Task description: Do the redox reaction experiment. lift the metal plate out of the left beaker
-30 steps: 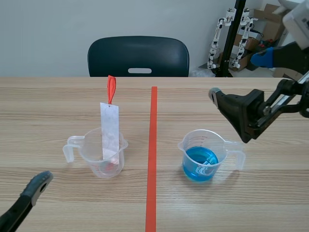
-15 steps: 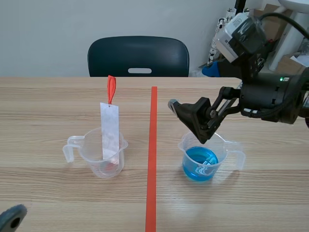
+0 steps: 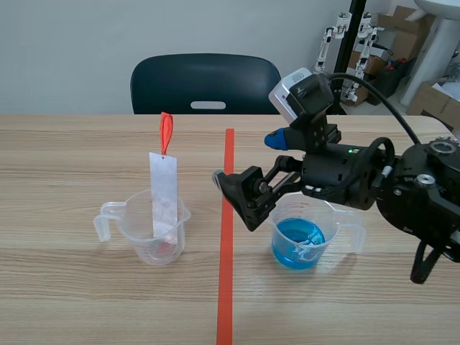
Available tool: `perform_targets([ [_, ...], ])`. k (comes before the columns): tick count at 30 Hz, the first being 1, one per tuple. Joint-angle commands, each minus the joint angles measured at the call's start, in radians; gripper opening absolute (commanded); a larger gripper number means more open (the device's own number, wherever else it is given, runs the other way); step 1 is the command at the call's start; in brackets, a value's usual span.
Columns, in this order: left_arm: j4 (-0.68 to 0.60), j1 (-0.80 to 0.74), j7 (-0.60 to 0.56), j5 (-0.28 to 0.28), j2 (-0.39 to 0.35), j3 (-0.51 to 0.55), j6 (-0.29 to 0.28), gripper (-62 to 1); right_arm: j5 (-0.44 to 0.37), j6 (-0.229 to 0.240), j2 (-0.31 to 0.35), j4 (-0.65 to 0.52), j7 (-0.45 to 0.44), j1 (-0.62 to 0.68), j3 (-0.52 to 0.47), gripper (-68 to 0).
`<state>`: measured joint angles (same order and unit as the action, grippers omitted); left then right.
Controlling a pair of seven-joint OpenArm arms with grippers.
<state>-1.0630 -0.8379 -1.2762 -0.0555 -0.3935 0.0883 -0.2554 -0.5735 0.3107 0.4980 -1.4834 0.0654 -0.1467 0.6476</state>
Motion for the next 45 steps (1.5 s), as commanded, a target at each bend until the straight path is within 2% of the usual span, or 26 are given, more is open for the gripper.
perform_targets([
  [1,0.005,0.031,-0.045,0.0,0.012,-0.017,-0.001,1.4,-0.018,-0.002,-0.014,0.011,-0.019,-0.055,0.007,0.4],
  [3,0.069,0.072,-0.077,-0.019,0.022,-0.039,-0.001,1.4,-0.018,0.003,-0.039,0.046,-0.019,-0.084,0.03,0.4],
  [7,0.2,0.158,-0.132,-0.019,0.045,-0.074,0.0,1.4,-0.019,0.023,-0.084,0.109,-0.019,-0.135,0.073,0.4],
  [15,0.45,0.308,-0.275,-0.017,0.085,-0.082,0.006,1.4,-0.019,0.024,-0.171,0.207,-0.019,-0.21,0.123,0.4],
  [20,0.544,0.38,-0.278,-0.015,0.101,-0.082,0.044,1.4,-0.018,0.024,-0.217,0.259,-0.019,-0.24,0.143,0.4],
  [30,0.582,0.436,-0.278,-0.007,0.124,-0.082,0.044,1.4,-0.018,0.023,-0.285,0.314,-0.01,-0.269,0.186,0.1],
  [35,0.582,0.436,-0.278,0.001,0.133,-0.082,0.067,1.4,-0.018,0.023,-0.316,0.357,-0.014,-0.271,0.186,-15.4],
  [37,0.581,0.434,-0.225,0.003,0.132,-0.082,0.079,1.4,-0.017,0.023,-0.33,0.379,-0.015,-0.276,0.186,-16.3],
  [41,0.533,0.426,-0.042,0.015,0.133,-0.082,0.082,1.4,0.002,0.023,-0.36,0.42,-0.016,-0.294,0.186,-16.3],
  [42,0.519,0.417,-0.031,0.016,0.132,-0.082,0.081,1.4,0.002,0.023,-0.366,0.429,-0.014,-0.299,0.186,-16.3],
  [43,0.507,0.404,-0.047,0.022,0.132,-0.082,0.081,1.4,0.003,0.023,-0.372,0.435,-0.014,-0.303,0.186,-16.3],
  [45,0.484,0.369,-0.158,0.043,0.13,-0.082,0.081,1.4,0.005,0.023,-0.382,0.443,-0.016,-0.307,0.186,-16.4],
])
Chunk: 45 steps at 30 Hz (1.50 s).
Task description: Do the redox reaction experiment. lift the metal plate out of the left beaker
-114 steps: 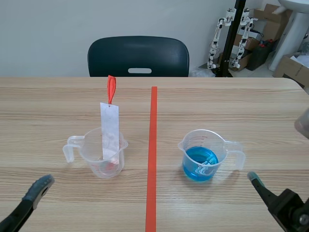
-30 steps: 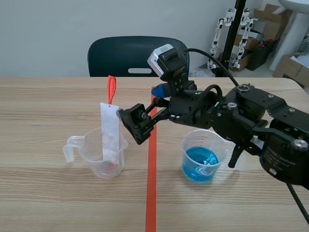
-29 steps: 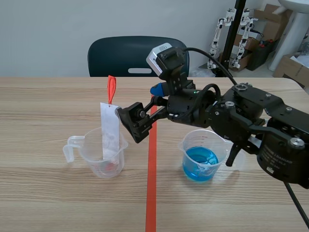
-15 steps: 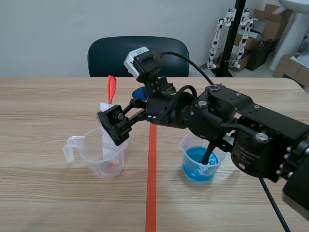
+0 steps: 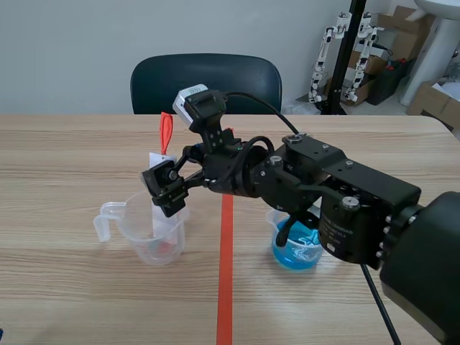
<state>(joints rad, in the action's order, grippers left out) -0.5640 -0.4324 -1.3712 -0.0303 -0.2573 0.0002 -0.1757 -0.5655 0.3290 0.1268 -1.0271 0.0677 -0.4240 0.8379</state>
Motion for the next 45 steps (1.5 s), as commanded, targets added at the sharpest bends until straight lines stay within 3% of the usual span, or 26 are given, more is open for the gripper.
perform_targets([
  [1,-0.026,-0.053,-0.145,0.027,-0.007,0.008,0.002,1.4,-0.002,0.005,-0.015,-0.013,-0.016,-0.031,-0.004,-16.4],
  [5,-0.083,-0.083,-0.183,0.053,-0.007,0.015,0.0,1.4,0.015,0.005,-0.036,-0.013,-0.013,-0.031,-0.004,-17.1],
  [9,-0.118,-0.087,-0.183,0.052,-0.007,0.015,0.001,1.4,0.016,0.005,-0.048,-0.013,0.0,-0.031,0.0,-26.5],
  [14,-0.174,-0.105,-0.183,0.034,-0.017,0.015,0.0,1.4,0.016,0.005,-0.05,-0.013,0.002,-0.031,0.01,-31.6],
  [22,-0.21,-0.111,-0.183,0.004,-0.045,0.015,-0.003,1.4,0.016,0.005,-0.049,-0.013,0.025,-0.03,0.01,-51.5],
  [27,-0.208,-0.114,-0.183,0.003,-0.045,0.015,-0.042,1.4,0.016,0.014,-0.048,-0.013,0.031,-0.03,0.01,-66.4],
  [34,-0.208,-0.114,-0.183,0.004,-0.045,0.015,-0.045,1.4,0.016,0.045,-0.047,-0.015,0.031,-0.031,0.01,-66.9],
  [42,-0.208,-0.114,-0.183,0.004,-0.045,0.015,-0.045,1.4,0.092,0.156,-0.047,-0.077,0.048,-0.03,0.01,-66.9],
  [45,-0.208,-0.114,-0.183,0.004,-0.045,0.015,-0.045,1.4,0.092,0.222,-0.047,-0.105,0.066,-0.03,0.01,-66.9],
])
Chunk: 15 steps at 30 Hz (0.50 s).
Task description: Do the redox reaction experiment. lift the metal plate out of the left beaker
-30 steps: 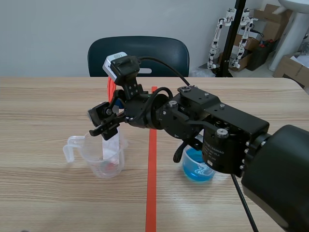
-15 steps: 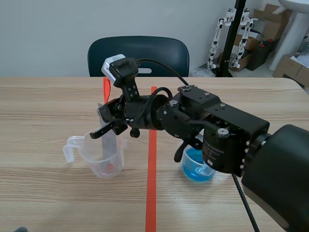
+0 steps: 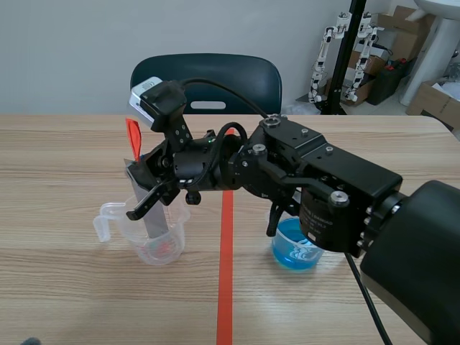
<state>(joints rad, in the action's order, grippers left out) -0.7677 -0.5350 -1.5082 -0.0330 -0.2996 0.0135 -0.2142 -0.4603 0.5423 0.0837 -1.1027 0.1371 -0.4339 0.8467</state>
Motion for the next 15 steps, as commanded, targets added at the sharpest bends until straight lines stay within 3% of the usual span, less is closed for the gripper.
perform_targets([
  [1,-0.004,-0.011,-0.046,0.007,-0.003,0.002,-0.006,1.4,-0.013,0.025,-0.003,-0.037,-0.004,-0.017,0.001,-66.9],
  [9,-0.004,-0.011,-0.046,0.007,-0.003,0.002,-0.006,1.4,0.025,0.035,-0.002,-0.087,0.035,-0.015,-0.004,-66.9],
  [15,-0.004,-0.011,-0.046,0.007,-0.003,0.002,-0.006,1.4,0.022,0.057,0.03,-0.211,0.083,-0.015,-0.004,-66.9],
])
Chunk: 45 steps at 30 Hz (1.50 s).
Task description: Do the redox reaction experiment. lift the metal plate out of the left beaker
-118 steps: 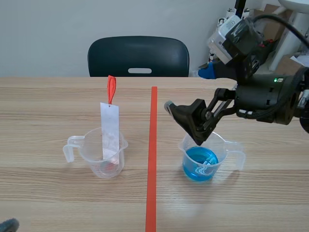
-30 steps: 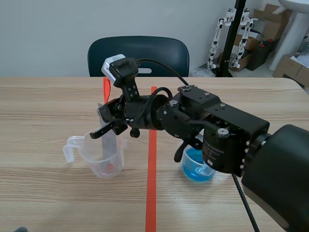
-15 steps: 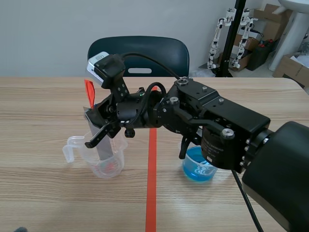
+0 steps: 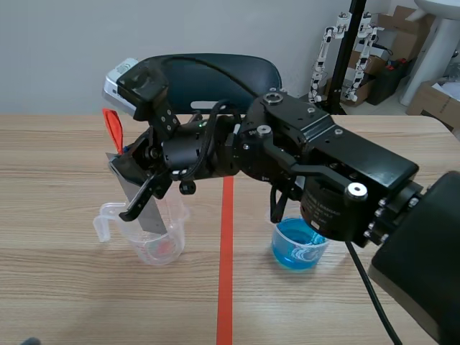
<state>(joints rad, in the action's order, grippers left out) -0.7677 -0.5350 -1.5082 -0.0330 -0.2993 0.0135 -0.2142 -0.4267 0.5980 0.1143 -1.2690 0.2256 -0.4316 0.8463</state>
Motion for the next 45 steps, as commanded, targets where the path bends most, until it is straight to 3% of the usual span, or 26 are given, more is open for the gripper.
perform_targets([
  [1,-0.004,-0.011,-0.046,0.007,-0.003,0.002,-0.006,1.4,-0.02,0.002,0.005,-0.071,0.01,-0.018,-0.004,-66.9],
  [10,-0.004,-0.011,-0.046,0.007,-0.003,0.002,-0.006,1.4,-0.177,0.0,0.032,-0.282,0.204,-0.018,-0.064,-66.9],
  [13,-0.004,-0.011,-0.046,0.007,-0.003,0.002,-0.006,1.4,-0.237,-0.026,0.032,-0.331,0.273,-0.018,-0.106,-66.9],
  [20,-0.004,-0.011,-0.046,0.007,-0.003,0.002,-0.006,1.4,-0.324,-0.037,0.024,-0.411,0.39,-0.018,-0.205,-66.9],
  [26,-0.004,-0.011,-0.046,0.007,-0.003,0.002,-0.006,1.4,-0.356,-0.056,-0.009,-0.432,0.485,-0.02,-0.226,-66.9],
  [45,-0.004,-0.011,-0.046,0.007,-0.003,0.002,-0.006,1.4,-0.404,-0.059,-0.009,-0.432,0.49,-0.046,-0.226,-66.9],
])
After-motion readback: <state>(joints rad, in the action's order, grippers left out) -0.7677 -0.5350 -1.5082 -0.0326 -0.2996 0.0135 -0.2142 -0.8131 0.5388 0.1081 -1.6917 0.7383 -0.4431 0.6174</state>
